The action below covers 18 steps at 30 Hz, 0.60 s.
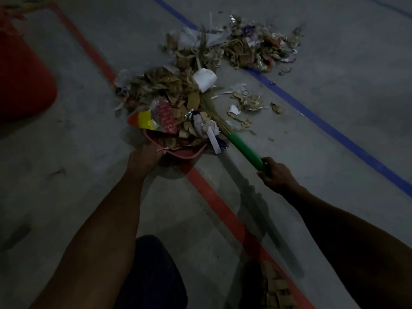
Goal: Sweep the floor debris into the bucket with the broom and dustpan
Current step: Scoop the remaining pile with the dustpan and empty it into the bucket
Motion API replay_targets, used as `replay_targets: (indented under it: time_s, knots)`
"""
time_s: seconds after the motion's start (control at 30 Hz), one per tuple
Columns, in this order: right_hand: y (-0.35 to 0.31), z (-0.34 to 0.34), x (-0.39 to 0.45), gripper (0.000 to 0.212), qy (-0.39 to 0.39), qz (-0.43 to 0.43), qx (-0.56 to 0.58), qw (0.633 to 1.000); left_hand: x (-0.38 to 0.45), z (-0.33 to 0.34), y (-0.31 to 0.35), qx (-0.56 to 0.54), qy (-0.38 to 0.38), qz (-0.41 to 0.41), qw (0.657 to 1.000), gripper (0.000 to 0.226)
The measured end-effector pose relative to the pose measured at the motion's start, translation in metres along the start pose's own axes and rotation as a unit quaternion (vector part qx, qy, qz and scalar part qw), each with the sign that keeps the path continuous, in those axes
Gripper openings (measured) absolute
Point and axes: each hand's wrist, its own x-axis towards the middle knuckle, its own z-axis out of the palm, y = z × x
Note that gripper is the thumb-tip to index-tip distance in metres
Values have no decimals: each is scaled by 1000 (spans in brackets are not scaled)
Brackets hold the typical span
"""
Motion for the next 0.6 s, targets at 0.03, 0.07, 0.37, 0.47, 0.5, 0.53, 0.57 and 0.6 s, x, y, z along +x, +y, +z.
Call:
replay_targets:
  time_s: [0.03, 0.07, 0.37, 0.47, 0.5, 0.53, 0.57, 0.6]
  knots:
    - [0, -1, -2, 49, -2, -2, 3, 1000, -2, -1, 4, -6, 1, 7, 1000, 44]
    - [0, -1, -4, 48, -6, -4, 3, 1000, -3, -1, 9, -15, 8, 10, 1000, 42]
    - [-6, 1, -24, 43, -15, -34, 6, 999, -15, 3, 37, 7, 71, 70, 995, 37]
    - [-5, -3, -24, 45, -4, -30, 13, 999, -11, 0, 49, -32, 53, 51, 997, 37]
    - [-4, -5, -23, 45, 0, -29, 16, 999, -11, -1, 54, -45, 51, 51, 996, 37]
    - [-5, -8, -22, 46, 1, -27, 21, 999, -8, -1, 57, -53, 51, 51, 996, 37]
    - [-6, -12, -20, 46, 4, -28, 25, 999, -9, -3, 60, -62, 52, 46, 996, 37]
    - [-7, -17, -18, 46, 7, -26, 25, 999, -7, -5, 63, -73, 55, 41, 995, 38]
